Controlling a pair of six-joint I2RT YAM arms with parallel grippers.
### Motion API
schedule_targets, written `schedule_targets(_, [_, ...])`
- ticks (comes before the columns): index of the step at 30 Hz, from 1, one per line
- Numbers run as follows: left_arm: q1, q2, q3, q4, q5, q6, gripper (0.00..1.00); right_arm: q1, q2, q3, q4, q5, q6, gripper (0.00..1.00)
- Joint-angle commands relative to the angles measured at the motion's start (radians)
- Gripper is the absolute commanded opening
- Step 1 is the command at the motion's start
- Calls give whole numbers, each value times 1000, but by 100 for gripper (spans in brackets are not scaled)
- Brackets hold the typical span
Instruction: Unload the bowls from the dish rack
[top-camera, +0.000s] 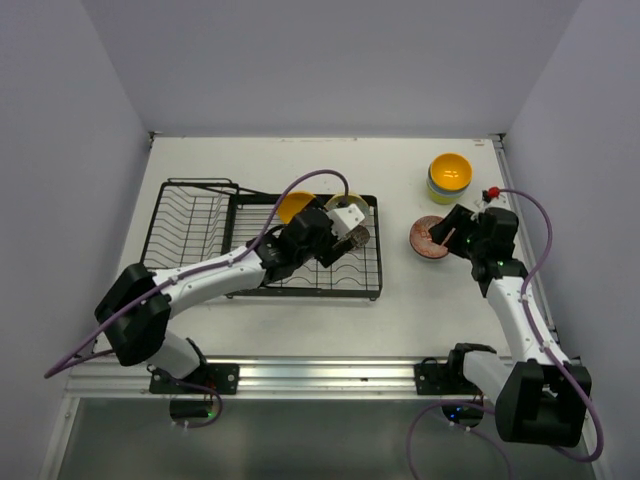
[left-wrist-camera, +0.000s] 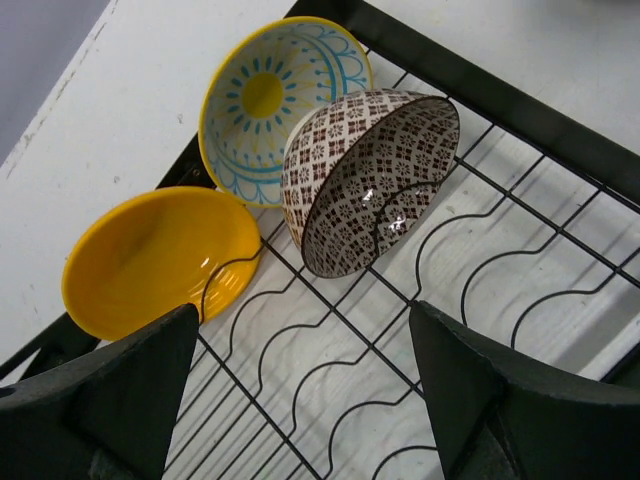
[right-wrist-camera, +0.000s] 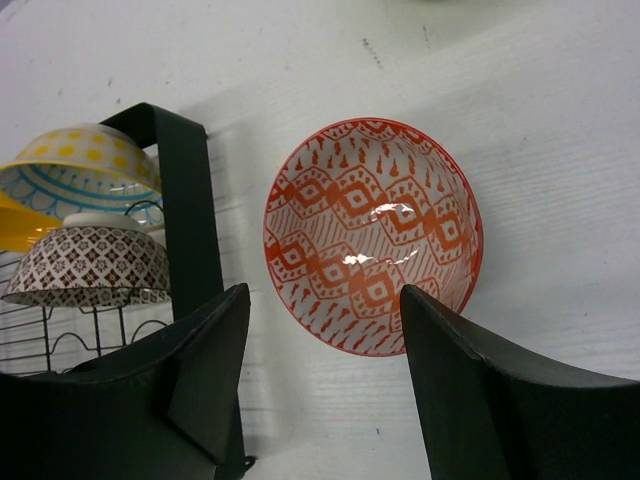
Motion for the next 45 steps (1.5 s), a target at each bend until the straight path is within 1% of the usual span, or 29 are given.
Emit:
schedule_targets(1, [-3,49,75,144,-38,76,89,4,-16,-11,76,-54,28,66])
schedule_targets(5, [-5,149,135,159,-42,108,88,10,-16,-8,78,-53,26,66])
schedule_targets(10, [-6,207,164,208,-32,112,84,18,-16,-2,65,-38,20,66])
schedule_targets(15, [-20,276,201,218,-38,106,81,20,-12,-2,68,-39,20,66])
schedule_targets(20, [-37,334,210,244,-114,126,77,21,-7,-2,68,-36,20,66])
schedule_targets(23, [-69,356,184,302,-215,187,75,21,-4,-2,71,-36,23,66])
schedule_targets(25, [-94,371,181,314,-274,198,68,23,-1,-2,70,-38,22,66])
schedule_targets(29, [-109,374,150,360,-344,198,56,21,5,-4,74,-39,26,66])
schedule_targets(30, [-114,374,141,371,-360,195,50,23,4,-4,74,-38,25,66])
schedule_targets(31, [-115,376,133,388,-387,192,47,21,4,-4,74,-39,25,66])
schedule_targets(36, [-128,390,104,443,-496,188,23,21,7,-4,77,-38,26,66])
schedule_targets(37, [-129,391,98,454,-524,186,21,21,7,-4,78,-38,26,66])
schedule_targets(38, [-131,393,95,460,-538,186,16,21,7,-5,78,-36,26,66])
schedule_targets(45, [-138,399,66,543,-648,214,0,21,11,-7,81,-36,29,66])
